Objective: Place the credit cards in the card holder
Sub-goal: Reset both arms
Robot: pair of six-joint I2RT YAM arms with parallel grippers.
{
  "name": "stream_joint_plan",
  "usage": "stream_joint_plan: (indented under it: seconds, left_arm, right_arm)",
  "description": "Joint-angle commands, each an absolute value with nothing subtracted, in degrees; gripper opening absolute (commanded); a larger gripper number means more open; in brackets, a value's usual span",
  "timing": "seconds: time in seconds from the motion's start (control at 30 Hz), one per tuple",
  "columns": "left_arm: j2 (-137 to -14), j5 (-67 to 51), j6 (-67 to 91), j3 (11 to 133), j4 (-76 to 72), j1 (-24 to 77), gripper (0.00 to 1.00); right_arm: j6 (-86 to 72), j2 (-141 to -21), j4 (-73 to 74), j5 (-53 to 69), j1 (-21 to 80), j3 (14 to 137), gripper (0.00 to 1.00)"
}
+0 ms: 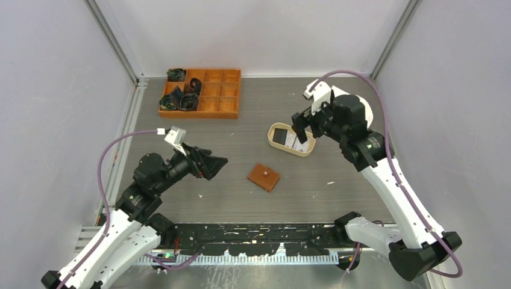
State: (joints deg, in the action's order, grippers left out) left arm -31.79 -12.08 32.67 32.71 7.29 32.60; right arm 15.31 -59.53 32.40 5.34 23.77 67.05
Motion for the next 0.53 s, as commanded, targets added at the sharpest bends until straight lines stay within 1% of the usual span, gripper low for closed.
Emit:
stream_joint_plan:
  seconds: [0.0,0.07,0.17,0.27,0.5]
  left_arm:
    - [-28.9,-15.6,32.2,40.1,12.6,32.4,0.91]
    - [-28.1,-15.9,32.2,41.9,14.3,32.4,0.91]
    - [-26.9,-16.0,32.4,43.6,16.1,32.4,0.92]
    - [-26.2,-16.0,32.4,43.9,16.9,32.4,0.93]
    - [-25.2,-14.5,30.9,43.2,18.7,32.4,0.96]
  right_arm:
    - [0.3,-58.8,33.4,9.5,24.1,75.9,0.99]
    - [-7.1,-58.8,33.3,6.9,24.1,77.7,0.99]
    - [-12.2,-58.1,33.0,4.4,22.9,79.1,0.99]
    - [-13.1,-57.7,33.3,4.7,21.5,79.8,1.0]
    - [-13.0,-57.7,32.7,10.2,19.2,78.4,0.99]
